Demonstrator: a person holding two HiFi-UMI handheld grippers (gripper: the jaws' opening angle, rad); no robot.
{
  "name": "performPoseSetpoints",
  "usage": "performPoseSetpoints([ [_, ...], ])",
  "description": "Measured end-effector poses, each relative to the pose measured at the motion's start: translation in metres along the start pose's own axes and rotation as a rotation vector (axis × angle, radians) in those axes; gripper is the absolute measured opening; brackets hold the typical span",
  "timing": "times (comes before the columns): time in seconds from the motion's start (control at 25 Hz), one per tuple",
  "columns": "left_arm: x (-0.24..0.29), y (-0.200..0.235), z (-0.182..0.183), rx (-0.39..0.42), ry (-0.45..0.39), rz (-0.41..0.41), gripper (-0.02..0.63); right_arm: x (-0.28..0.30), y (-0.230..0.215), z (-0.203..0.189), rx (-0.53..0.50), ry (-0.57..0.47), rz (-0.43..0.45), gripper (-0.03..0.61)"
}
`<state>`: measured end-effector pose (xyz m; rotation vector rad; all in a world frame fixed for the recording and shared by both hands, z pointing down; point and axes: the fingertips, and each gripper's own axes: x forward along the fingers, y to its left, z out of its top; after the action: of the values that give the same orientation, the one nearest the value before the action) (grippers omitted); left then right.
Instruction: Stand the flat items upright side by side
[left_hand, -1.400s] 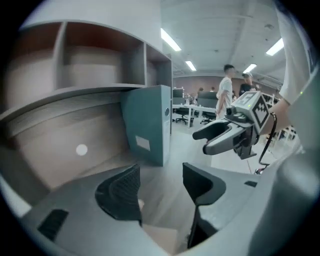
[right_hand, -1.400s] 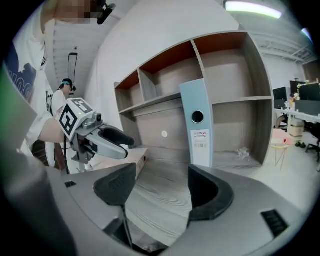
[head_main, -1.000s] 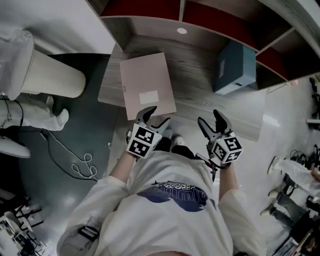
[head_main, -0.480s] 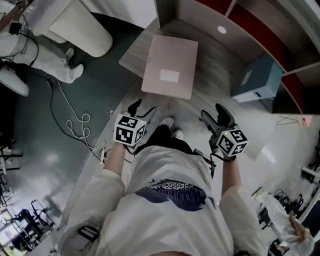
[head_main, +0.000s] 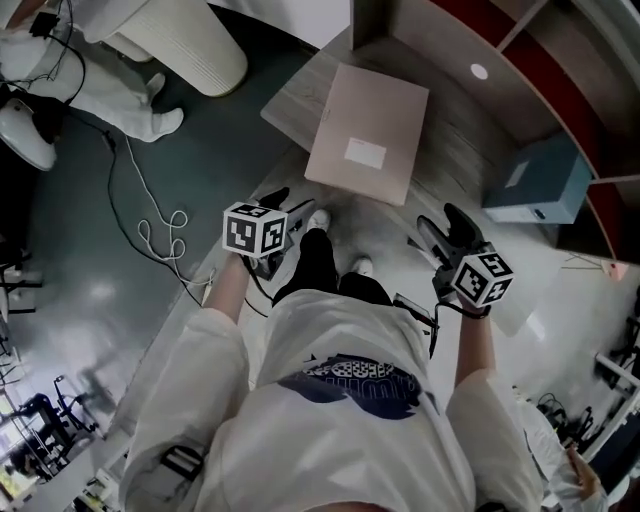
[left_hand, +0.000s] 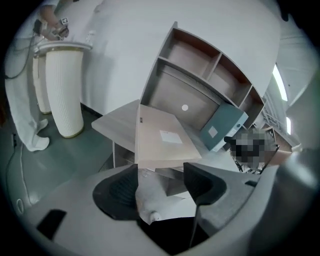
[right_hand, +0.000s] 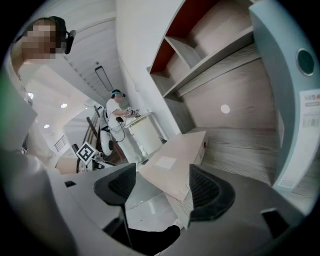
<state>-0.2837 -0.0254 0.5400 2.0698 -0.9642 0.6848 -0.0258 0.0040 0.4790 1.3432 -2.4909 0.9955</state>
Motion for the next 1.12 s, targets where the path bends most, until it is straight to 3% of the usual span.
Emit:
performPoseSetpoints([
  [0.2,0.022,0.029,0.008,-0.062,0.066,-0.105,0.282,0.032,-0.006,0.012,0.062,0.026,-0.008,0.316],
  [0.48,0.051,0.059,0.012,-0.231,0.158,-0.286,0.287,0.077,-0.014,0.032,0.134,0.04,-0.081,0.316],
  [0.8,0.084,0.073,0.017,-0.224,0.291,-0.406,0.302,0.112,-0.034,0.051,0.152,0.061,-0.181,0.316],
  [1.12,0.102,0.065,0.014,-0.193,0.437,-0.581,0.318,0.124,-0.039,0.057,0.186,0.067,-0.229,0.316],
])
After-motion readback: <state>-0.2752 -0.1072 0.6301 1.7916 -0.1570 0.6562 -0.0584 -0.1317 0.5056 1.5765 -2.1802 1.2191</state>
